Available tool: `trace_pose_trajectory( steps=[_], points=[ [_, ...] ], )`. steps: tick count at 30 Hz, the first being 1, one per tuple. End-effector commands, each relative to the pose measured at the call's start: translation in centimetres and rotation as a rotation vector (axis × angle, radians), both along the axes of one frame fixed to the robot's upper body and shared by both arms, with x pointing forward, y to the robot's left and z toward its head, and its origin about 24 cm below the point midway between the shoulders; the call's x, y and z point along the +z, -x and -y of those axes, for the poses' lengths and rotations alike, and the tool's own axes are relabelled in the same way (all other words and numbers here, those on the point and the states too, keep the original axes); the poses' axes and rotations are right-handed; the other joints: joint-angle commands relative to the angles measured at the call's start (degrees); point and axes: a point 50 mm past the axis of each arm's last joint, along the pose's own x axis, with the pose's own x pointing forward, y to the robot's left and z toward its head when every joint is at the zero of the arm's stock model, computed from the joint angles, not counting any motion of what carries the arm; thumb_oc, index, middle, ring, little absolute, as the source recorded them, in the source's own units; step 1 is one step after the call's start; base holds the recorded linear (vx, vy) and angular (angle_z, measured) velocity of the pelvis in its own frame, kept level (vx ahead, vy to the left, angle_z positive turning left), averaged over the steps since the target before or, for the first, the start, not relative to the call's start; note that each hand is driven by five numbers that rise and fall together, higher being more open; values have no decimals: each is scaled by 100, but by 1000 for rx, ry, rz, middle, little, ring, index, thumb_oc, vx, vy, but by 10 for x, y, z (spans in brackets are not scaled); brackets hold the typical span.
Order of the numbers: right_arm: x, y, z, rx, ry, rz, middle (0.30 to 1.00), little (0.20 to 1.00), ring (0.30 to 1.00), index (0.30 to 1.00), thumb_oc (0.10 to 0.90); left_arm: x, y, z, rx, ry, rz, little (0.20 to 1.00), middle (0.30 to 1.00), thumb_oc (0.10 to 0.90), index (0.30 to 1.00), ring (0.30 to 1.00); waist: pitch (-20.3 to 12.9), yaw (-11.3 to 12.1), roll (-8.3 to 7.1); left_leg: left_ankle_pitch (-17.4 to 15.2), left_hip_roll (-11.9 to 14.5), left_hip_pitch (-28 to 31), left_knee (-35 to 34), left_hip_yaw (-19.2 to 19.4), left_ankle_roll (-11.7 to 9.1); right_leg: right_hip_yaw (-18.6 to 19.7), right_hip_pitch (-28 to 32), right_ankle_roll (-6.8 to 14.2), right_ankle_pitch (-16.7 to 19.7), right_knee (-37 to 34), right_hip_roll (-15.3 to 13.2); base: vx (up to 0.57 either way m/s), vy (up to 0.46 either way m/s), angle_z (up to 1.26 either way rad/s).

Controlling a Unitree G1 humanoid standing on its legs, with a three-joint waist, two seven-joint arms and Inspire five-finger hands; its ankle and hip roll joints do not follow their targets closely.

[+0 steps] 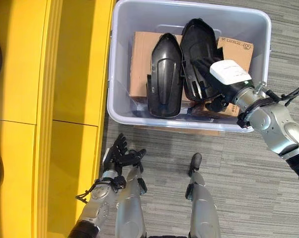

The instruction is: Move parts from the plastic box to the shelf.

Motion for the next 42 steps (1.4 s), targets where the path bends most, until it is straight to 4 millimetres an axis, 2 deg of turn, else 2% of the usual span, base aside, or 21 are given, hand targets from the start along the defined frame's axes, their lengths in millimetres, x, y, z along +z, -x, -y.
trace_pose_trajectory(
  steps=[1,2,5,16,34,42],
  points=[
    [65,8,-22,96,42,234,1000,1000,1000,1000,900,24,-2,2,-23,-26,135,1000,1000,900,1000,1000,-36,47,-134,-585,558,173,743,-229,-462,165,304,174,-736,1016,-416,0,0,0],
    [62,6,-31,122,29,229,1000,1000,1000,1000,900,28,-5,4,-21,-18,151,1000,1000,900,1000,1000,-35,44,-142,-582,550,144,744,-246,-465,156,277,169,-739,1032,-419,0,0,0],
    [60,5,-32,122,30,221,1000,1000,1000,1000,900,27,-6,3,-15,-19,149,1000,1000,900,1000,1000,-35,36,-148,-579,550,121,745,-252,-466,155,257,169,-741,1041,-420,0,0,0],
    [55,-7,-25,45,84,223,1000,1000,1000,1000,900,31,-10,6,-11,-13,167,1000,1000,900,1000,1000,-35,48,-132,-576,538,54,722,-258,-465,134,175,167,-748,1047,-437,0,0,0],
    [52,-15,-22,-2,162,220,1000,1000,1000,1000,900,35,-17,11,-17,-13,183,1000,1000,900,1000,1000,-35,30,-154,-591,535,-5,723,-270,-464,171,88,167,-765,1092,-419,0,0,0],
    [44,-23,-12,-53,216,191,1000,1000,1000,1000,900,36,-17,11,-13,-7,191,1000,1000,900,1000,1000,-35,40,-134,-583,508,-63,685,-290,-456,159,-13,174,-760,1127,-427,0,0,0]
  ],
)
